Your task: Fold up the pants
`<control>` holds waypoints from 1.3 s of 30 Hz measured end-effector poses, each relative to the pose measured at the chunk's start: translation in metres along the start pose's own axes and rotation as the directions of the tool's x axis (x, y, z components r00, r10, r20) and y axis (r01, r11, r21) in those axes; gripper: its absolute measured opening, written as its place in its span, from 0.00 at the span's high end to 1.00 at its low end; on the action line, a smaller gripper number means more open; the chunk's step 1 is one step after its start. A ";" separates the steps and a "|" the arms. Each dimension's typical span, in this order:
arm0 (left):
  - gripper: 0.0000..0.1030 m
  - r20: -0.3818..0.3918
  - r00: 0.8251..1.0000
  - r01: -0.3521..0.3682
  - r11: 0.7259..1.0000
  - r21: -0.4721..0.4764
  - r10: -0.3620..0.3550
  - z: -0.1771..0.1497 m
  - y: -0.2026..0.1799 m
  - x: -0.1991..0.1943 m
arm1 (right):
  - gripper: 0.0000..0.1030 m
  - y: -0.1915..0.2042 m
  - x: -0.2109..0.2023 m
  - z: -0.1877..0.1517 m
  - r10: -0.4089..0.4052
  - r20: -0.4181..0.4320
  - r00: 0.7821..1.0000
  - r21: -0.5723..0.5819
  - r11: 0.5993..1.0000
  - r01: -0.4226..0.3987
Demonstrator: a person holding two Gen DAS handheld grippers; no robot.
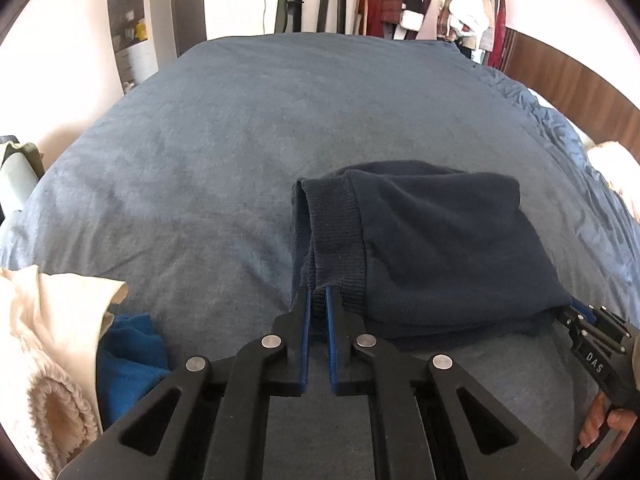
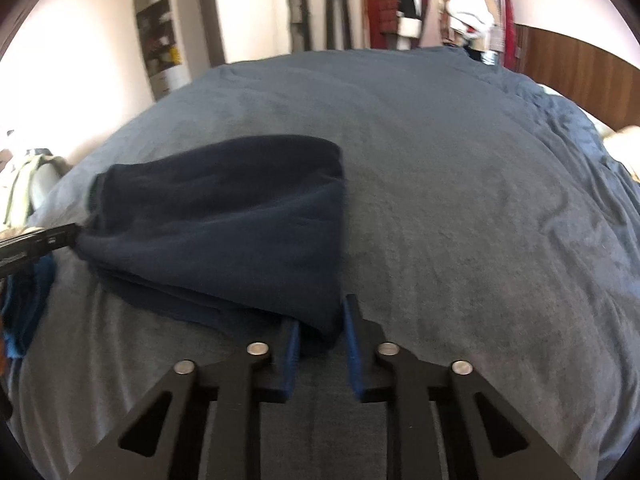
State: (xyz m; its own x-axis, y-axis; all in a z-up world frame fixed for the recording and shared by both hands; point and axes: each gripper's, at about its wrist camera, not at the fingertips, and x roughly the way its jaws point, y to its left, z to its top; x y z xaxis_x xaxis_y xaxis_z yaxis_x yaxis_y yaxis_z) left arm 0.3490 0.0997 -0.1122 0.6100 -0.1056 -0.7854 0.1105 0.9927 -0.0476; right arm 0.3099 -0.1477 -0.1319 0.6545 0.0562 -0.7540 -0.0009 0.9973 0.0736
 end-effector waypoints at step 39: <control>0.22 0.322 0.940 -0.101 0.993 -0.053 0.113 -0.048 -0.051 -0.181 | 0.30 0.000 -0.172 -0.010 -0.046 0.238 0.970 -0.021 0.998 0.053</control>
State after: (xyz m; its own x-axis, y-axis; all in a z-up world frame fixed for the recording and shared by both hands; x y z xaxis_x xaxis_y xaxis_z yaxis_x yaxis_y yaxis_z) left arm 0.1950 0.0708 0.0025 0.8385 -0.0060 -0.5449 0.0068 1.0000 -0.0005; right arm 0.1903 -0.1566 -0.0087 0.8152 -0.0029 -0.5791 0.0177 0.9996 0.0199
